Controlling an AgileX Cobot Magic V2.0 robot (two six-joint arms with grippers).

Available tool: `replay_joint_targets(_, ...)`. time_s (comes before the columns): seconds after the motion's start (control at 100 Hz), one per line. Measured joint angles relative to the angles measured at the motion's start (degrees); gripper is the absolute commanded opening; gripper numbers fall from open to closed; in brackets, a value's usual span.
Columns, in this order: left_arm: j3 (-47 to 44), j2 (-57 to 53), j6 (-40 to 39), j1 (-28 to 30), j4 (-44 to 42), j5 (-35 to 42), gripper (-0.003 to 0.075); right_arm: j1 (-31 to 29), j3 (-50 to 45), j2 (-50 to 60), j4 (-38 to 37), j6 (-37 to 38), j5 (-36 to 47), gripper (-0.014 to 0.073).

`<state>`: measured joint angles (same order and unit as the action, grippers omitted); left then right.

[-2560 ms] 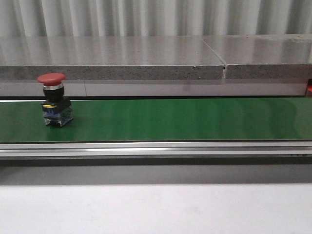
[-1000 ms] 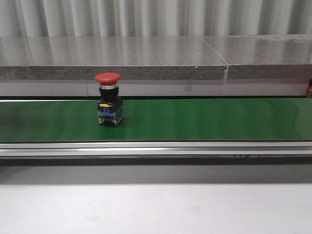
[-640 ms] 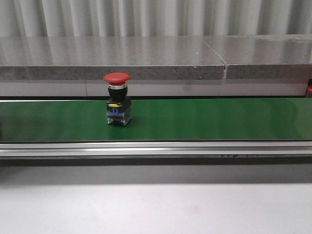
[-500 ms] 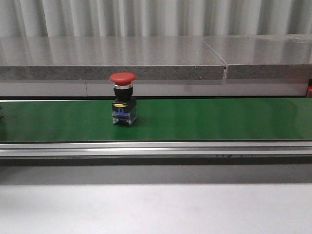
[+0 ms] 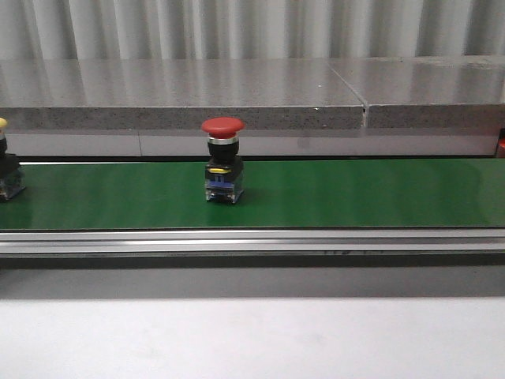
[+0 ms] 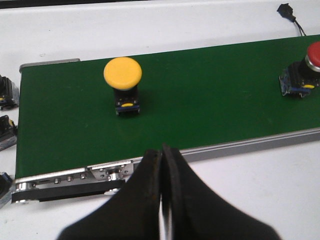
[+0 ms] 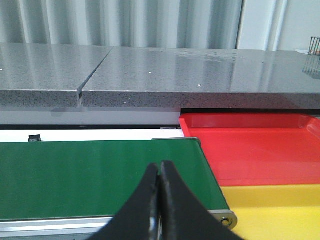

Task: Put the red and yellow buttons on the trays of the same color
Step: 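Move the right gripper above the belt toward the arriving red button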

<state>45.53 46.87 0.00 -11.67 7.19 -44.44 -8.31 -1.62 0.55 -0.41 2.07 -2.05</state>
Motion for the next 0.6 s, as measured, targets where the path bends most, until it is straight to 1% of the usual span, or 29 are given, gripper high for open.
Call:
replay_joint_targets(0.36, -10.3, -17.8, 0.0, 0.0, -0.1, 0.1, -0.002, 0.0, 0.0, 0.0, 0.0, 0.0, 0.0, -0.0056)
replay_joint_targets(0.6, -14.2, -25.5, 0.0, 0.0, -0.1, 0.1, -0.002, 0.0, 0.0, 0.0, 0.0, 0.0, 0.3, -0.0056)
